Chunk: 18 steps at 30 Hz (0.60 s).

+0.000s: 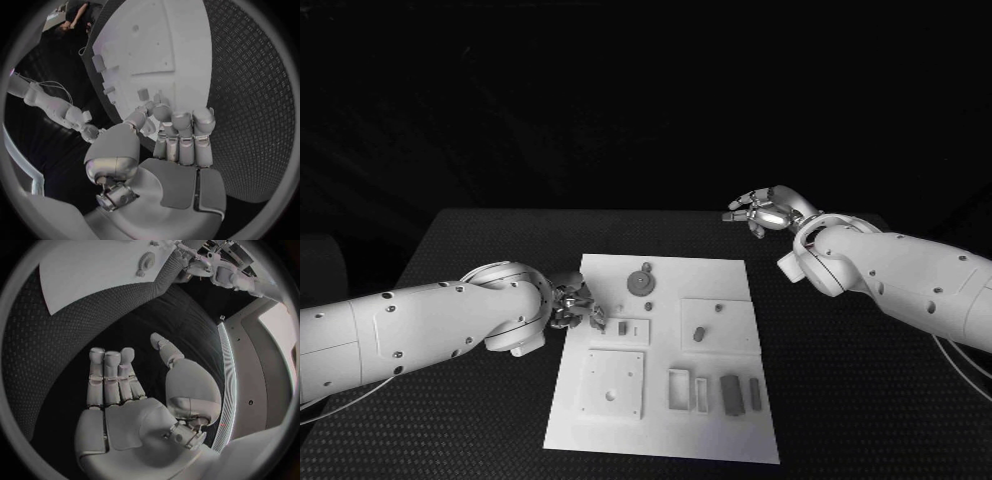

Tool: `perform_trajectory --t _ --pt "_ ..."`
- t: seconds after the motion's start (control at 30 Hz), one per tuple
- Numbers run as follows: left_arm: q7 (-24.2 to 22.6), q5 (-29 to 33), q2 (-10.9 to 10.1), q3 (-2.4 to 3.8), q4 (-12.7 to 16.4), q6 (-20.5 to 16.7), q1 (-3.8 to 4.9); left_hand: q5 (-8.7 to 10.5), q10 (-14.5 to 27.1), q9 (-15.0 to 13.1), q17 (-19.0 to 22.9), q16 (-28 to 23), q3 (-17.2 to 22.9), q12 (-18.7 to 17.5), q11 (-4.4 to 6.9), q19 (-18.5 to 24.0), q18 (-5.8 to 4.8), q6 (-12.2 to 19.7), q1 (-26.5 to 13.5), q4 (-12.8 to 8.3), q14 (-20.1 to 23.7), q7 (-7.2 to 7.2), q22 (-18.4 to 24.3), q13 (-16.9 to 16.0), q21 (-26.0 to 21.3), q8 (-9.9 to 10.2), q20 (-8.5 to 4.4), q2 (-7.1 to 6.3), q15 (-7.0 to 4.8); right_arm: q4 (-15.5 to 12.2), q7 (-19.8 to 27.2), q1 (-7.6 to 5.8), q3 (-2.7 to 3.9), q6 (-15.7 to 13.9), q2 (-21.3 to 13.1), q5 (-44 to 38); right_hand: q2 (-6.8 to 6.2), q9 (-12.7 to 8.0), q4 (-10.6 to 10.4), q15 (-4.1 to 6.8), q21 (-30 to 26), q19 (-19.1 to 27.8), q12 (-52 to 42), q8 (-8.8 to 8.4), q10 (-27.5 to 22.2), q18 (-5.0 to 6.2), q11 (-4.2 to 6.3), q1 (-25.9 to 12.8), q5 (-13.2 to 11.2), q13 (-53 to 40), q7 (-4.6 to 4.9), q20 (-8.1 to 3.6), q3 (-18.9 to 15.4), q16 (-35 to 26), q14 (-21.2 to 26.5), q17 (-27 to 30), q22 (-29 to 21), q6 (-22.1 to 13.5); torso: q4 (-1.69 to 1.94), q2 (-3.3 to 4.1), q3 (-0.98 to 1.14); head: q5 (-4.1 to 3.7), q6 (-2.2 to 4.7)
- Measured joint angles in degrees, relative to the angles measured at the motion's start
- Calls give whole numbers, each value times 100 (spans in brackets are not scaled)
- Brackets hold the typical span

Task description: Assemble the parts on the task board

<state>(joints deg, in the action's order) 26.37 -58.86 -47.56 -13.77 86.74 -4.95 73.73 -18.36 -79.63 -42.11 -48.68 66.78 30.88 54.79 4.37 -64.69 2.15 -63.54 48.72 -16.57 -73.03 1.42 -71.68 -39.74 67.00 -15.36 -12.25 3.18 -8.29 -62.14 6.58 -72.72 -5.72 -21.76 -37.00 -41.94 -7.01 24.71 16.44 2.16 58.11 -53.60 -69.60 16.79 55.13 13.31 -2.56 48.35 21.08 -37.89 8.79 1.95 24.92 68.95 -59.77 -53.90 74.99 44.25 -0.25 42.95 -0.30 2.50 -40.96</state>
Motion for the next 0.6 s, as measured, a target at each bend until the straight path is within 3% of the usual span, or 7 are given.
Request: perform_trajectory --t 0.23,0.6 --pt "19 -115 27 0 -13 3 -63 1 0 0 1 0 -11 0 0 -1 1 2 0 4 0 -1 0 5 0 -45 1 0 0 -22 0 0 0 0 -10 1 0 0 0 1 0 0 0 0 0 0 0 0 0 6 0 0 0 0 1 0 1 0 -2 0 2 3 -2" --pt "20 -232 52 8 -27 3 -75 3 0 -1 1 0 -26 0 0 -10 0 2 0 17 -2 -6 1 10 0 -84 10 0 2 -40 0 0 0 0 -16 2 0 -5 0 0 0 0 0 0 0 0 0 0 0 5 1 1 0 24 0 5 1 -1 -3 1 2 -5 -1"
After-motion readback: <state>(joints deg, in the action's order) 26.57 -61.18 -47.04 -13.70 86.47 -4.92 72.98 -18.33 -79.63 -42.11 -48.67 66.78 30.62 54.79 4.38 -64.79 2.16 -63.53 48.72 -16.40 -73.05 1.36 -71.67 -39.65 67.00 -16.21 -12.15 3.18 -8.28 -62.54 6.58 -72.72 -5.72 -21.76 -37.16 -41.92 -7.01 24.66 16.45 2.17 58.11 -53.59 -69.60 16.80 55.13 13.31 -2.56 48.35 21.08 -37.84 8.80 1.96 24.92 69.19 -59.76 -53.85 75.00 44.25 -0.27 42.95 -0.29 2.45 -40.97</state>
